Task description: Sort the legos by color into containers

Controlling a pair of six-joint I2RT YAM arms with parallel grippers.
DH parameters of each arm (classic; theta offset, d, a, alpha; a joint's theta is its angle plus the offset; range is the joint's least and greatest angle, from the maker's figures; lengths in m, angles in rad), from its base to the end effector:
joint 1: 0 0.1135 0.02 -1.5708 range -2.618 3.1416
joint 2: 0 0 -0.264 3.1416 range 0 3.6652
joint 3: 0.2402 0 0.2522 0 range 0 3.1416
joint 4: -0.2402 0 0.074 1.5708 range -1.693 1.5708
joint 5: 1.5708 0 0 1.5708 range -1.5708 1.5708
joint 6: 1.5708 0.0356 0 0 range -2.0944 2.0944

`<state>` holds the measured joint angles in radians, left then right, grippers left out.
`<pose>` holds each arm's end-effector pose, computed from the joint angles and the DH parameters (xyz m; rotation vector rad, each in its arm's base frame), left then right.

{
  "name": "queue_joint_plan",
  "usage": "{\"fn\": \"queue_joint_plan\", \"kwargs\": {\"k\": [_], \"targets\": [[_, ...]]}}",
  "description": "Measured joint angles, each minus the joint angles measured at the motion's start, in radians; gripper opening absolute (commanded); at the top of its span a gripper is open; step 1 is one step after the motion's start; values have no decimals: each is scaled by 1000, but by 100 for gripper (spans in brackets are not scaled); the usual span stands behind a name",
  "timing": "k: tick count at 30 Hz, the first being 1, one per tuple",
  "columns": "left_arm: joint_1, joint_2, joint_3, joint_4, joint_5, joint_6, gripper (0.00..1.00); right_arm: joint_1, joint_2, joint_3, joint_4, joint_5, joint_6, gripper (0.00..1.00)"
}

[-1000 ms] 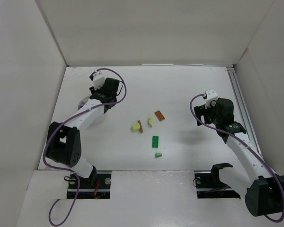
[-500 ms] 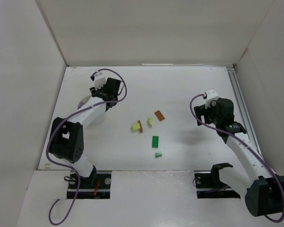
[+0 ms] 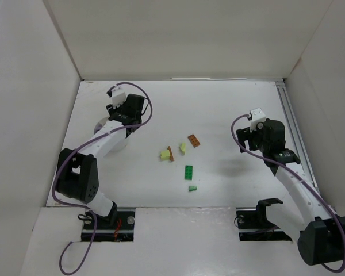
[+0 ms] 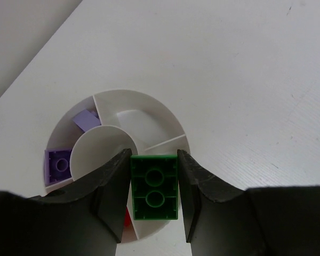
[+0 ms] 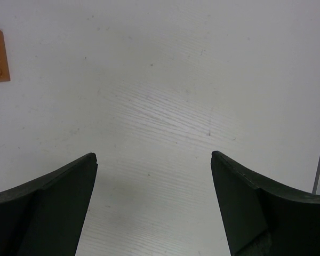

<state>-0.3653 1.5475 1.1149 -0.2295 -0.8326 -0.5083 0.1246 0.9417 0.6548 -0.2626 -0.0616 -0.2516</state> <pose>0.3257 -0.0964 0.2690 -0.5658 1.9370 0.3827 0.2081 0.0283 0.2580 -0.4321 2.0746 -0.0102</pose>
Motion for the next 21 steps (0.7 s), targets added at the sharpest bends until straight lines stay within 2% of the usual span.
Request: {"fn": "queue_joint_plan", "kwargs": {"k": [5,7,20,21], "targets": [[0,-7,-2,15,-16,3,37,0,-1,0,0,0,0,92],[0,-6,-2,15,-19,6,44,0,-2,0,0,0,0,92],[0,48,0,-9,-34,2,44,0,-19,0,0,0,0,92],[-5,48,0,-11,-30,2,46,0,-19,0,0,0,0,92]]}}
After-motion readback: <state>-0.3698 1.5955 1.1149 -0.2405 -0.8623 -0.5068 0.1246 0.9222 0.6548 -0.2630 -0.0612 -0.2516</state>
